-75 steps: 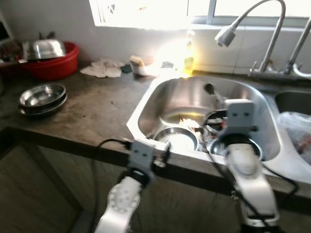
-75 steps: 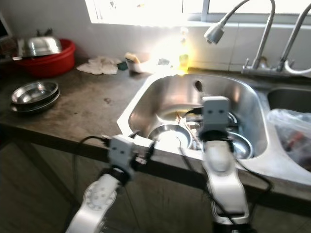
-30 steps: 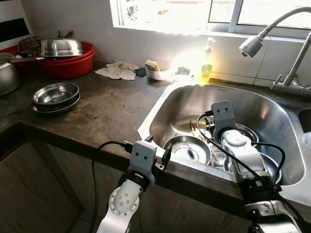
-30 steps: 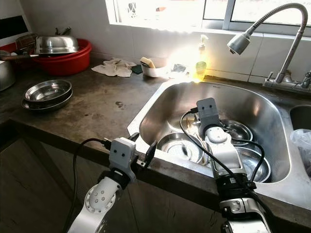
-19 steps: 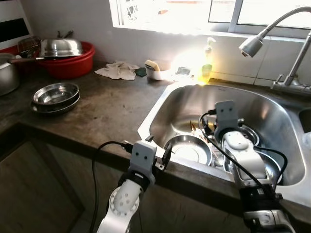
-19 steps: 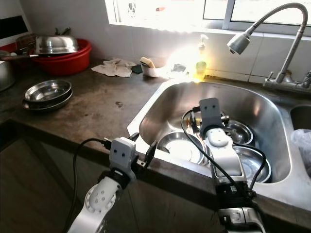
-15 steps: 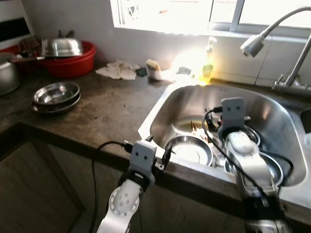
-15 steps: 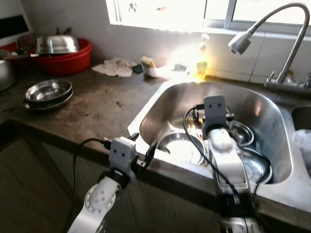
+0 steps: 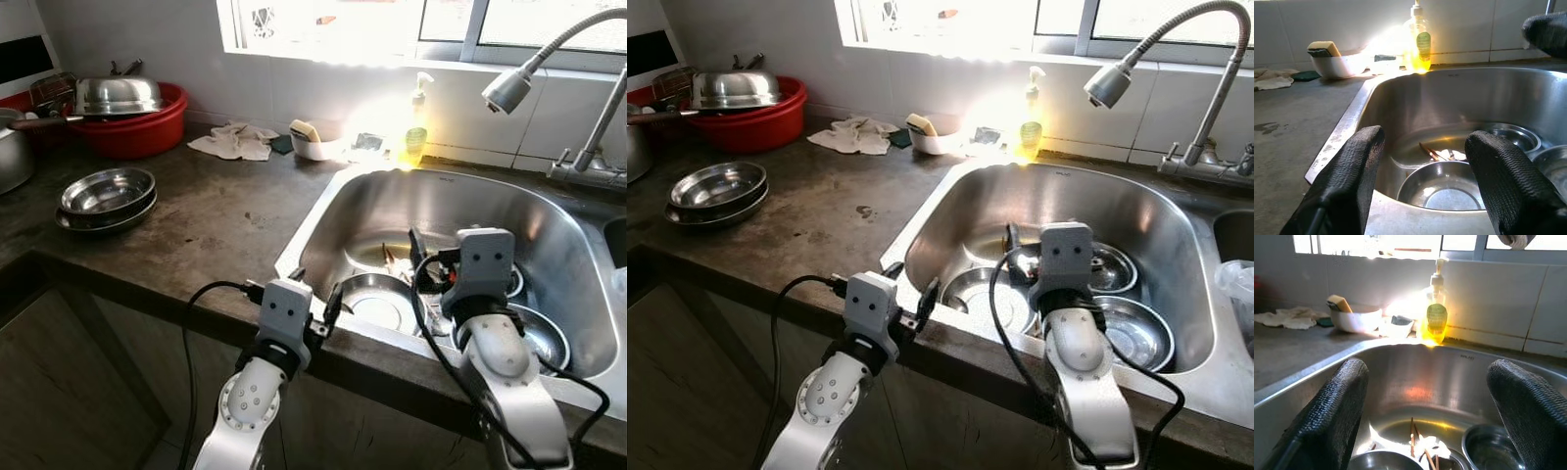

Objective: Kitchen organization

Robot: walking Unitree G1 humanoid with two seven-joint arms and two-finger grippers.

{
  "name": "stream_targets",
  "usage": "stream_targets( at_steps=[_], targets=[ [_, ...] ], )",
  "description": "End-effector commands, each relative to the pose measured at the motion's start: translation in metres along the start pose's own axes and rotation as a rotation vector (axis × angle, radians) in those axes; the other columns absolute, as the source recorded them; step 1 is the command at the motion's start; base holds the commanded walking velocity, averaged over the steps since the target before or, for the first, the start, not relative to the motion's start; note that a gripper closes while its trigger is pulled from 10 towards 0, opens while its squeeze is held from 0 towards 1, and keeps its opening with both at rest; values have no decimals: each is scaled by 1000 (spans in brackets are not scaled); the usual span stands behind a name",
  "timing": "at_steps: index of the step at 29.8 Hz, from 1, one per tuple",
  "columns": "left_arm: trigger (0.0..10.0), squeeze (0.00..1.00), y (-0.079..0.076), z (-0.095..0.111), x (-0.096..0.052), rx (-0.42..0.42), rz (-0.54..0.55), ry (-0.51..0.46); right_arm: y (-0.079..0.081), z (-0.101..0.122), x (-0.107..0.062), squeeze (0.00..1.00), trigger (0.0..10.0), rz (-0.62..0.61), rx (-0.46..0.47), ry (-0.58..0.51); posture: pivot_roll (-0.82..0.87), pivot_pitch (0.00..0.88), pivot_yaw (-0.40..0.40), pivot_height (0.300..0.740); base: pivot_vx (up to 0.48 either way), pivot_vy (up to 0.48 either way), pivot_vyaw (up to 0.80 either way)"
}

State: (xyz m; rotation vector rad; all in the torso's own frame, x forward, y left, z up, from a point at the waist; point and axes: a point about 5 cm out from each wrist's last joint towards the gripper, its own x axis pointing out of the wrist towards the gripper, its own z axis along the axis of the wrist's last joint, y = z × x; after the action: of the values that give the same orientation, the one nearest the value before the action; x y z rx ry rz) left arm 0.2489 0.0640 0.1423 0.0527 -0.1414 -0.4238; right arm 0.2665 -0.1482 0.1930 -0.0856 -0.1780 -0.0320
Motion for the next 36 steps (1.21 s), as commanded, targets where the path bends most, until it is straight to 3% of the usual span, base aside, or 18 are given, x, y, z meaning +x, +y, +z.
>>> stream_targets(
  at_steps=[1,9,36],
  targets=[
    [10000,0,0,-2,0,6,-10,21,0,5,-2,0,10000,-9,-6,-29,97,0,-3,740,0,0,800],
    [10000,0,2,-4,-2,9,-9,26,1,2,-1,0,10000,-17,10,-14,106,0,-4,740,0,0,800],
    [10000,0,2,-5,-3,11,-14,35,7,2,3,0,10000,0,64,6,109,0,-5,740,0,456,0]
  ],
)
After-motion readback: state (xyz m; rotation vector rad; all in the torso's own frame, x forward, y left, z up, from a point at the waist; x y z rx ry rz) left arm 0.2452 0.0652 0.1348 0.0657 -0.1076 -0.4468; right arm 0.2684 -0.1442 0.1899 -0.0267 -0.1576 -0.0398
